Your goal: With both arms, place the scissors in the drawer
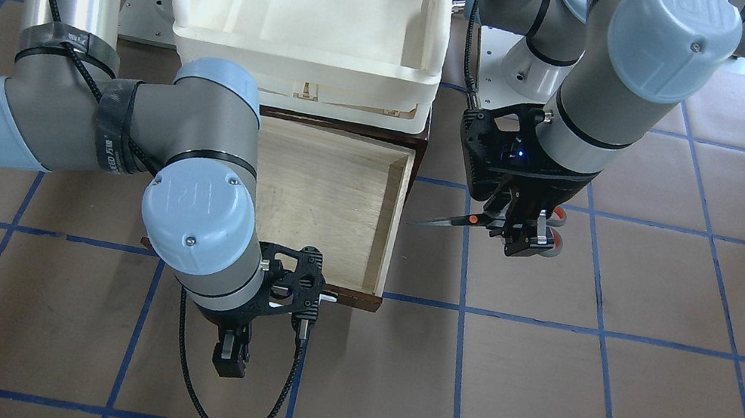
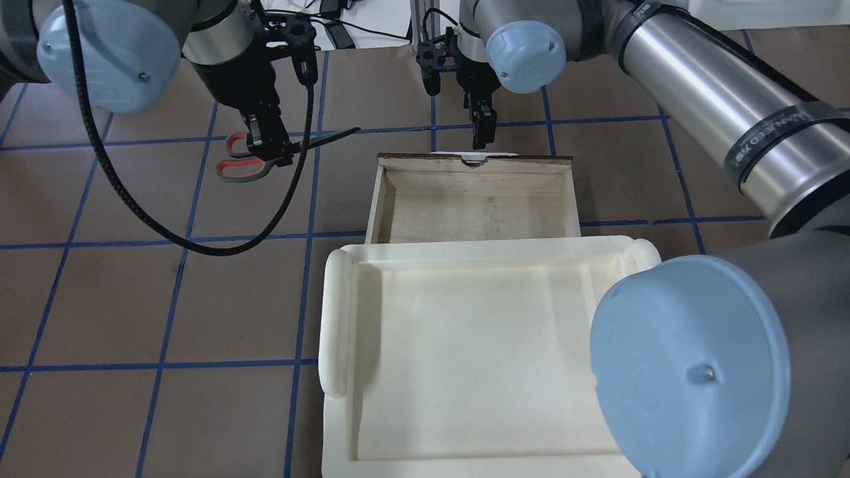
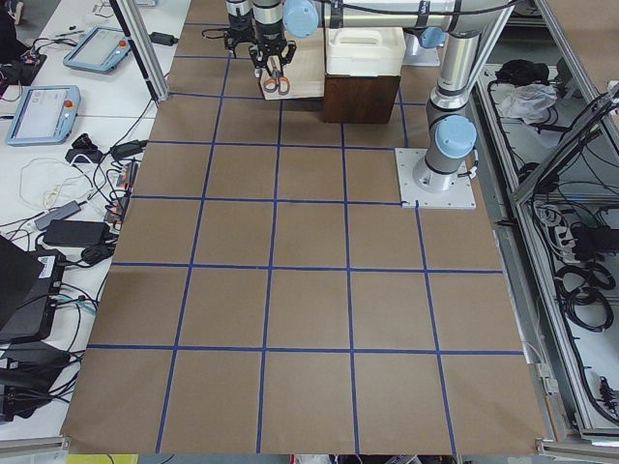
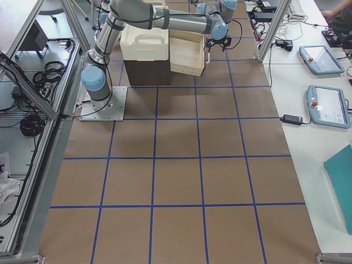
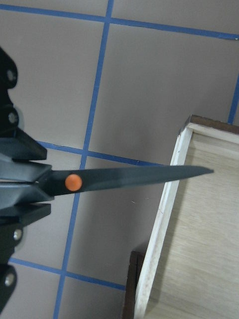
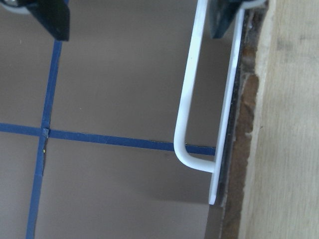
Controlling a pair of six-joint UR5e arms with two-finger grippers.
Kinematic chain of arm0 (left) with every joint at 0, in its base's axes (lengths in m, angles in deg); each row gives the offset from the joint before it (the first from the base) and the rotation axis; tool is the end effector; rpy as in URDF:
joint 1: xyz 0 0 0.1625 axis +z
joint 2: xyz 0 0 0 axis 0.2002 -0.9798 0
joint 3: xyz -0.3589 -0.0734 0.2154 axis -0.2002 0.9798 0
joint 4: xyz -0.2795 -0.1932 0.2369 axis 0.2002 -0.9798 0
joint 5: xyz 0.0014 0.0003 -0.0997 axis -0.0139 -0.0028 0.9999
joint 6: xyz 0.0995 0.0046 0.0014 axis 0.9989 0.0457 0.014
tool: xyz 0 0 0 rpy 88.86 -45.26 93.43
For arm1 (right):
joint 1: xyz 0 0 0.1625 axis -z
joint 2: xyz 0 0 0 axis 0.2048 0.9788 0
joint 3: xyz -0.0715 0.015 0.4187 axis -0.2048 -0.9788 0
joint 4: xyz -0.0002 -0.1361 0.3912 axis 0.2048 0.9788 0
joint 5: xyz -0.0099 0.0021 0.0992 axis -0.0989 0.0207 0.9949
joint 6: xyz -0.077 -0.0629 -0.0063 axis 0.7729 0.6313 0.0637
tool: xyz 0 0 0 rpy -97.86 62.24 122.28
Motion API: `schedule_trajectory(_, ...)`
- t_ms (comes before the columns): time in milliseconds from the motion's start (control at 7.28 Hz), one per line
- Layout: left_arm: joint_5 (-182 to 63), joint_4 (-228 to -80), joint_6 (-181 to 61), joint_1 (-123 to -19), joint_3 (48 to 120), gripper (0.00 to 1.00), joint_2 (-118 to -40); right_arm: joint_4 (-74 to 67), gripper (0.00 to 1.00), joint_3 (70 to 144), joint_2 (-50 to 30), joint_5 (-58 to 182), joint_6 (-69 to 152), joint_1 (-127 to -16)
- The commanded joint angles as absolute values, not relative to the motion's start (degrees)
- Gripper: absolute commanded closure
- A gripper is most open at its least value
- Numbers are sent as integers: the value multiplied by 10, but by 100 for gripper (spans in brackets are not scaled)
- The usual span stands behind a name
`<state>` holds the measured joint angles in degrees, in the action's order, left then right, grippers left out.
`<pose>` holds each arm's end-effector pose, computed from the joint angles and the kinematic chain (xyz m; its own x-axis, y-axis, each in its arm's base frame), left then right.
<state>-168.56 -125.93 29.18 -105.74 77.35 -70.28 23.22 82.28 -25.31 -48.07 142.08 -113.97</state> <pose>-0.1787 -0.5532 0.4431 -0.1990 0.9783 0.0580 0.9792 0.2009 -0.0292 0.2878 -0.6804 0.3181 0.1095 -0.9940 -0.0081 -0.9928 -0.1089 -0.0490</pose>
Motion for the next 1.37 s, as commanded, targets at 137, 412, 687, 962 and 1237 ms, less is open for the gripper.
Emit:
schedule_trajectory(137, -1681, -1259, 270, -1093, 772, 100, -706, 164, 0, 828, -170, -475, 1394, -1095)
schedule_trajectory(412, -1675, -1259, 265, -1109, 774, 100, -712, 81, 0, 856, -93, -457, 1358, -1046)
schedule_trajectory(687, -1631, -1260, 261, -1148, 771, 100, -726, 45, 0, 894, -24, -458, 1261, -984)
schedule_trajectory(962, -1617, -1259, 240, -1186, 767, 100, -754, 27, 0, 918, 9, -456, 1178, -963)
schedule_trajectory(1237, -1614, -1239, 199, -1225, 763, 100, -783, 33, 0, 918, 10, -454, 1108, -963)
